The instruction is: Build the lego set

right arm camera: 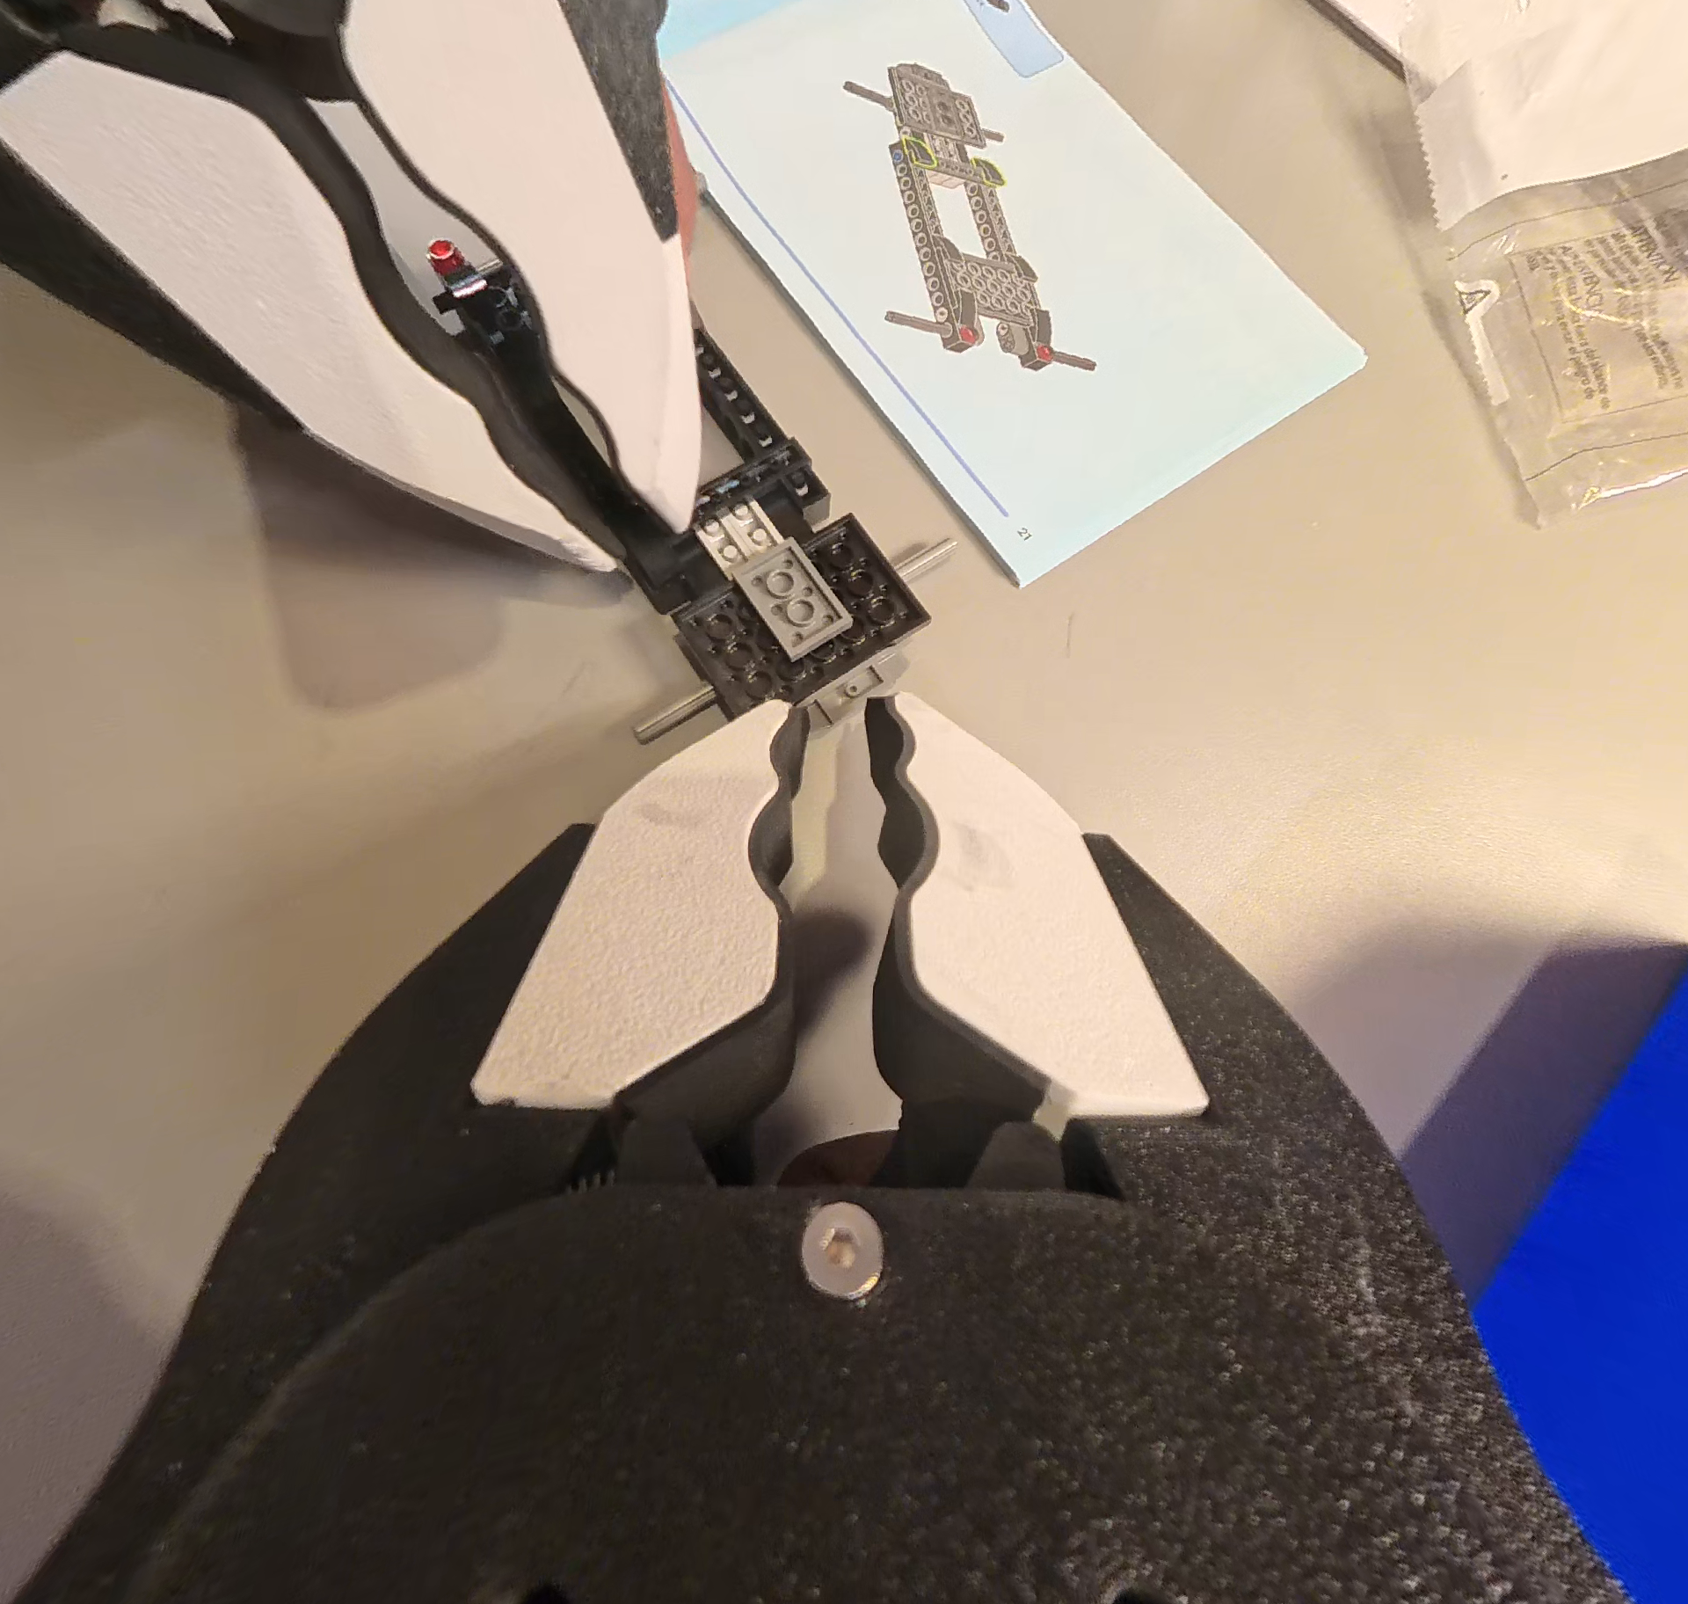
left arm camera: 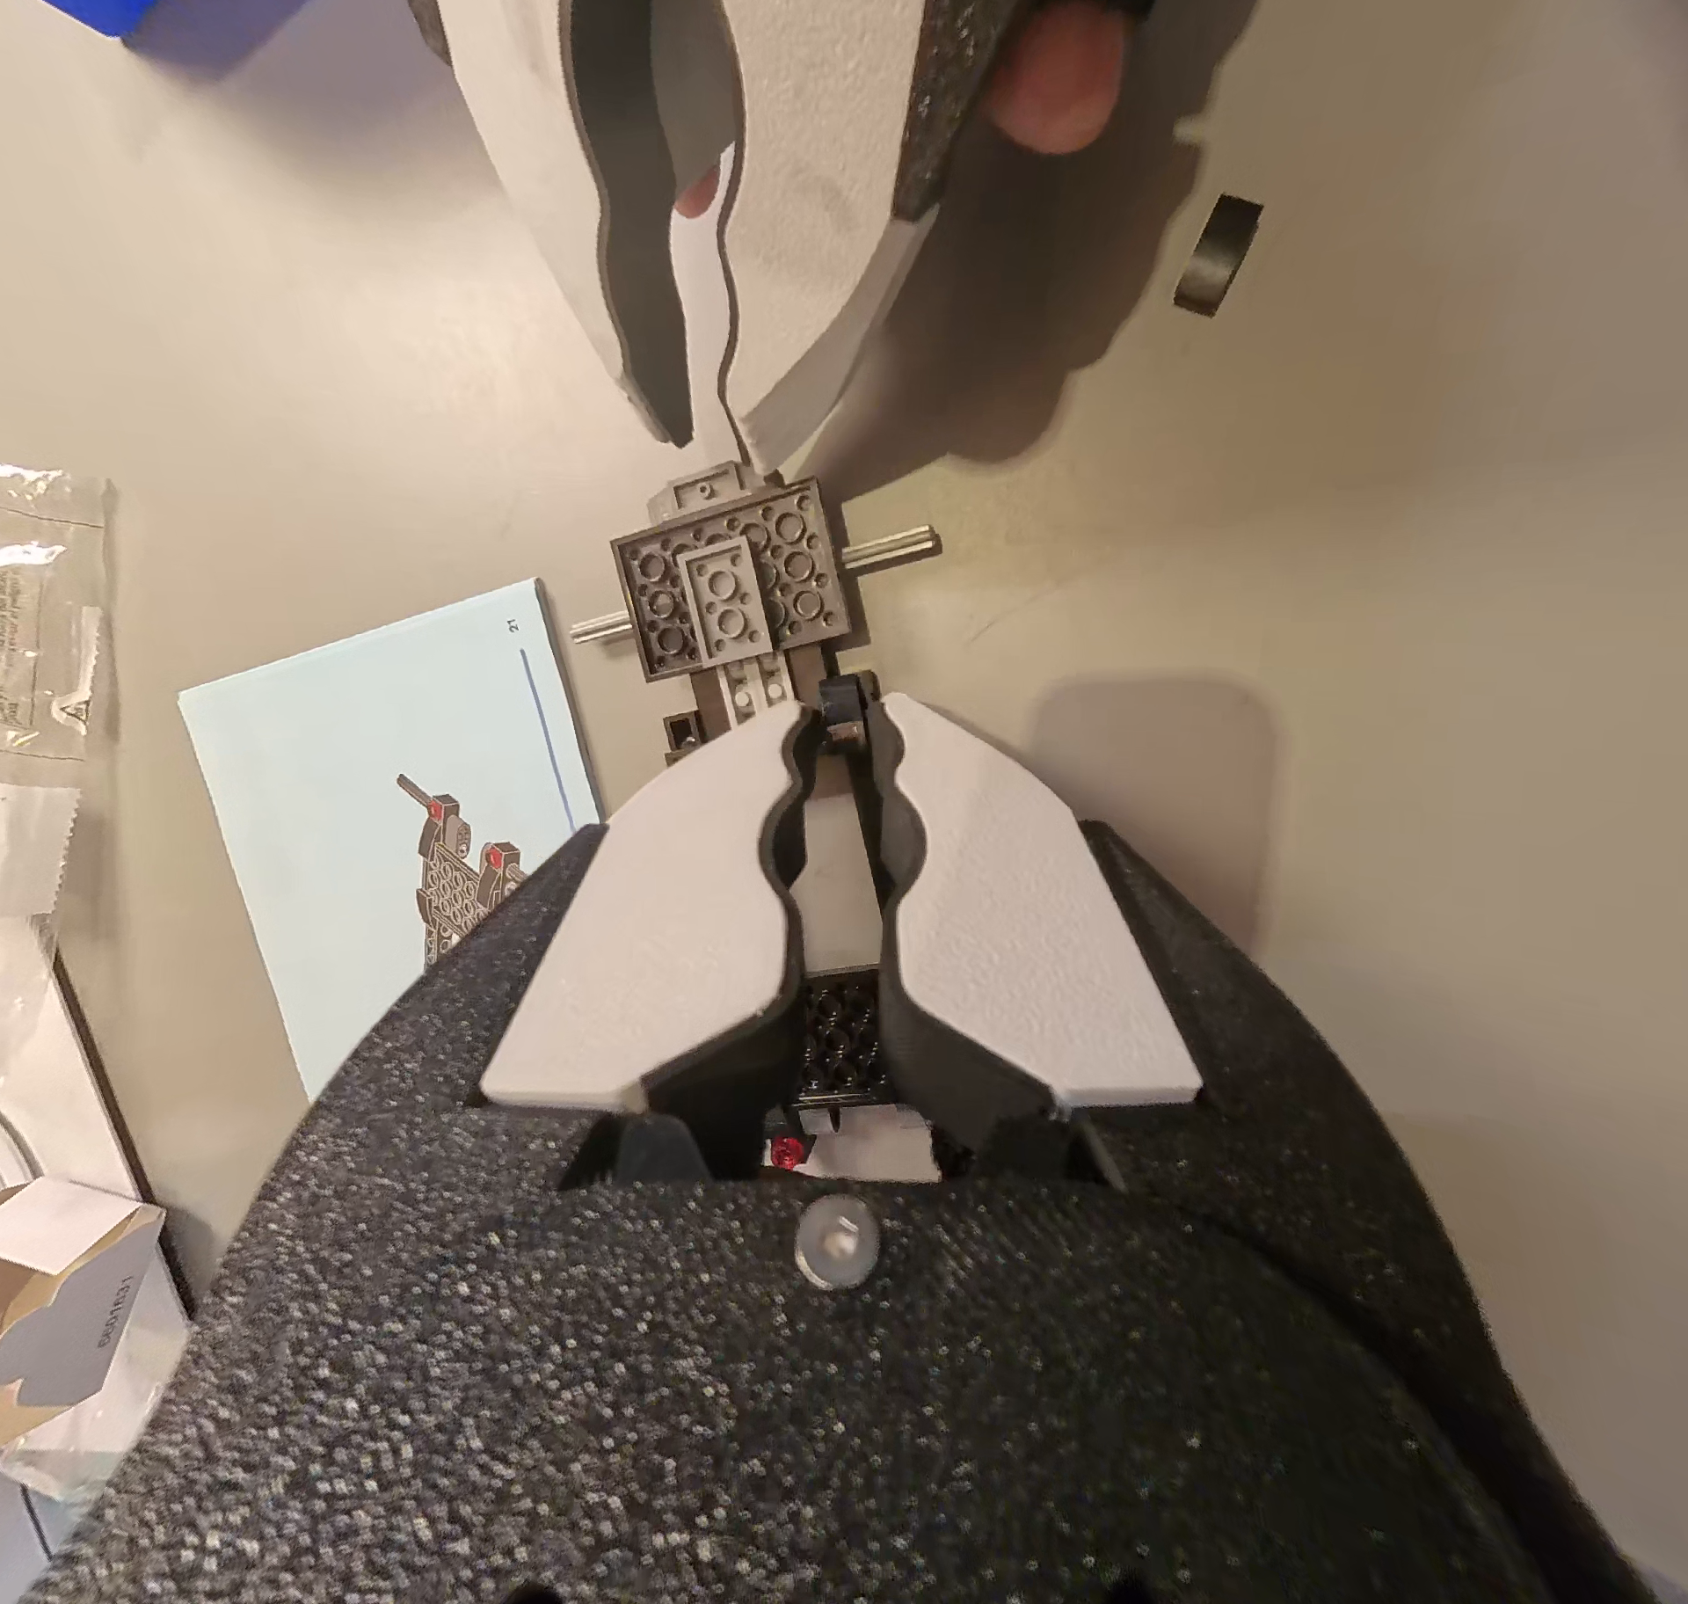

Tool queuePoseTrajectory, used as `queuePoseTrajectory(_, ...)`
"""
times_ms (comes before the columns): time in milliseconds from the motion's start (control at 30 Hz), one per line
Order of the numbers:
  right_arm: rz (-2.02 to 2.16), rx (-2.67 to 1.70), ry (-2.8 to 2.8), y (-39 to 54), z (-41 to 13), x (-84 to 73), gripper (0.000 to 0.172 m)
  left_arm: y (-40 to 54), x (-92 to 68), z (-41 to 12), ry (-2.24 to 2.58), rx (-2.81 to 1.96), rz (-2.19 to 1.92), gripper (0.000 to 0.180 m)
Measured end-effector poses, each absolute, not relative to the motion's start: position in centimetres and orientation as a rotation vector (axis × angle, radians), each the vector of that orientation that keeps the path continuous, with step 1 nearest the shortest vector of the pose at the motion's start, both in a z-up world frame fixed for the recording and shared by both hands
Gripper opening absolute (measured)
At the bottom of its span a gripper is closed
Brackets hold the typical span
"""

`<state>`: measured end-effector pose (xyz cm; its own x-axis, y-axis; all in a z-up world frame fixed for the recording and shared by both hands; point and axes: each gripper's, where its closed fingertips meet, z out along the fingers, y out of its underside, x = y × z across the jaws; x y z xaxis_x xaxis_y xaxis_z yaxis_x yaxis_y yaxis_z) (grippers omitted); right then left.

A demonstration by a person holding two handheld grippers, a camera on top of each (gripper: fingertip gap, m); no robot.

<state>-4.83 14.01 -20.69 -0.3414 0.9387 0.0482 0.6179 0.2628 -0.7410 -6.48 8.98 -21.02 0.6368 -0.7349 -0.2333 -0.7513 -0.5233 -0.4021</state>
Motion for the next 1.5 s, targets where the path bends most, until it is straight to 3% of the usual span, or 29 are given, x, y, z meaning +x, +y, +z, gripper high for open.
queuePoseTrajectory(633,0.867,-1.397,-2.067,13.8,-20.8,-4.8,0.014,8.7,-6.4,-20.9,1.201,-2.401,-0.032,0.001)
queuePoseTrajectory(900,0.864,-1.398,-2.068,13.8,-20.9,-4.8,0.014,8.7,-6.4,-20.8,1.205,-2.406,-0.049,0.007)
queuePoseTrajectory(1133,0.869,-1.402,-2.051,14.1,-20.6,-4.8,0.014,8.4,-8.0,-19.3,1.035,-2.39,-0.034,0.022)
queuePoseTrajectory(1400,0.867,-1.404,-2.047,14.2,-20.6,-4.9,0.014,7.8,-9.8,-21.2,0.876,-2.534,-0.029,0.066)
queuePoseTrajectory(1500,0.865,-1.408,-2.044,14.3,-20.6,-4.9,0.014,8.1,-9.4,-22.2,0.887,-2.568,-0.046,0.075)
